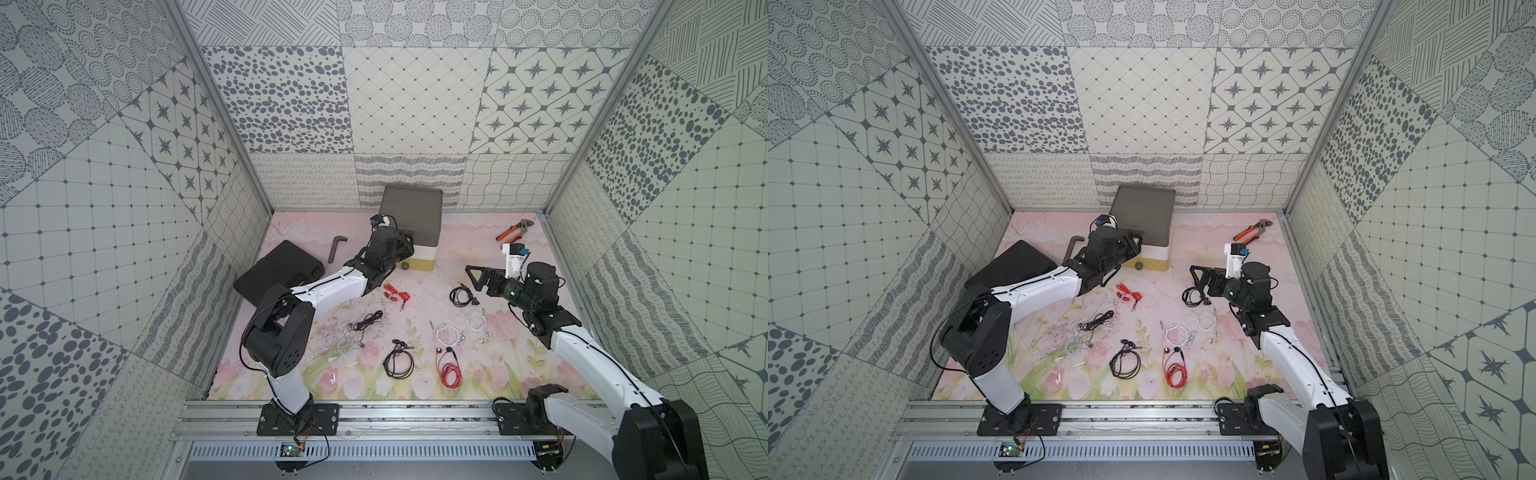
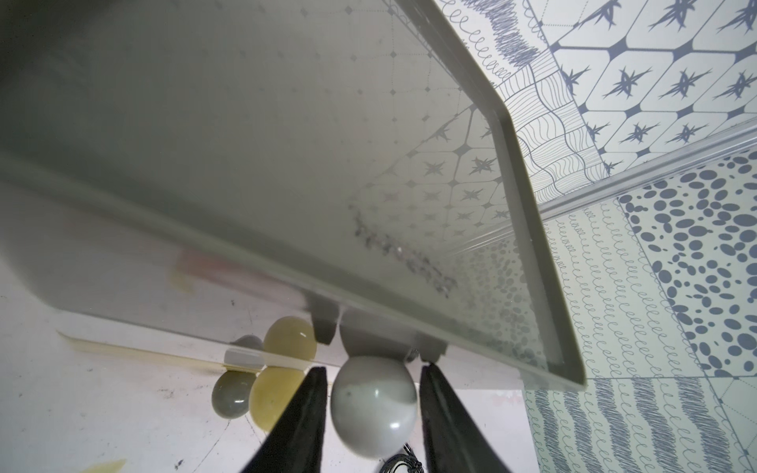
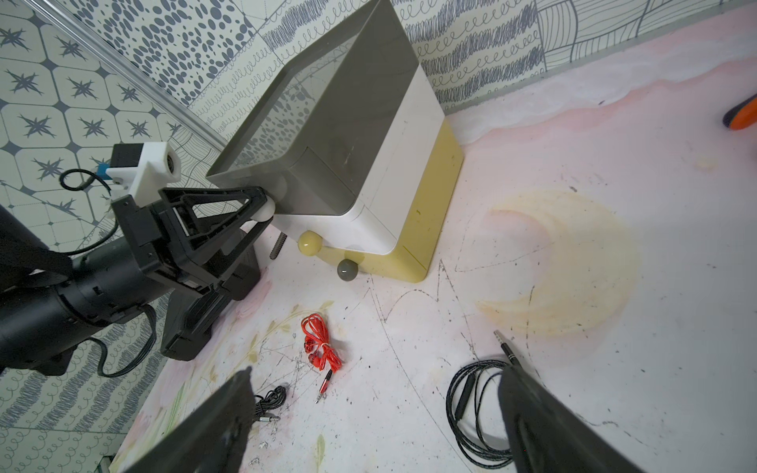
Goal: Place the wired earphones into the drawer by color
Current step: Open the drawer in the storage box.
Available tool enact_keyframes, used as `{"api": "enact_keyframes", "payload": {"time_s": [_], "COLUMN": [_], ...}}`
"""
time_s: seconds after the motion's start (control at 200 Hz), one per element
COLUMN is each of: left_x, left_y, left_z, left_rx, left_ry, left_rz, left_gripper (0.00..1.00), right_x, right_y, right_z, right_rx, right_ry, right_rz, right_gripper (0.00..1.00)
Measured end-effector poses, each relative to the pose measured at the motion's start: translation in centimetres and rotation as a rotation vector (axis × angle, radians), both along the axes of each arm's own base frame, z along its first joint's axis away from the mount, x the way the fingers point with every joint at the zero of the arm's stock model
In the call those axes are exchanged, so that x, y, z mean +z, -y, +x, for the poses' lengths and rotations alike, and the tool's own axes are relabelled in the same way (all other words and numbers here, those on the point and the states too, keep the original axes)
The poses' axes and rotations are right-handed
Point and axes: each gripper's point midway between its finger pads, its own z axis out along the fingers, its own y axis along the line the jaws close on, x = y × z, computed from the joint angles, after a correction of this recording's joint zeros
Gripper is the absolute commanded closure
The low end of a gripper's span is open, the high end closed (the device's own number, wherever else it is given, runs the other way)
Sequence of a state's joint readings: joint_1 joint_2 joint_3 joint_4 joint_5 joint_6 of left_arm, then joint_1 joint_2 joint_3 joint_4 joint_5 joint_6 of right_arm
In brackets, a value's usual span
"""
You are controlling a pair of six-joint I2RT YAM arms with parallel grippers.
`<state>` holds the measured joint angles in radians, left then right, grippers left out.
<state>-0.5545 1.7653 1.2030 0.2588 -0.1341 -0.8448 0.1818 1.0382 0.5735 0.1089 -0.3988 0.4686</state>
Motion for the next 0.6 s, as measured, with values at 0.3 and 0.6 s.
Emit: {"api": "enact_keyframes", "payload": {"time_s": [0.3,0.6], "left_x": [0.0,0.0], "left_y": [0.0,-0.2], "left_z": [-0.2,-1.5], "left_rx": [-0.002,-0.025], "left_ry": [0.007,0.001], "left_rz": [-0.011,-0.035], "left_gripper": [0.69,0.72], "right_x": [0.0,0.0], "right_y": [0.0,0.0], "right_z": [0.0,0.0], "right_rx": [0.0,0.0], "right_ry": [0.0,0.0], "right_rz": [0.0,0.001], "right_gripper": [0.03,0.03]}}
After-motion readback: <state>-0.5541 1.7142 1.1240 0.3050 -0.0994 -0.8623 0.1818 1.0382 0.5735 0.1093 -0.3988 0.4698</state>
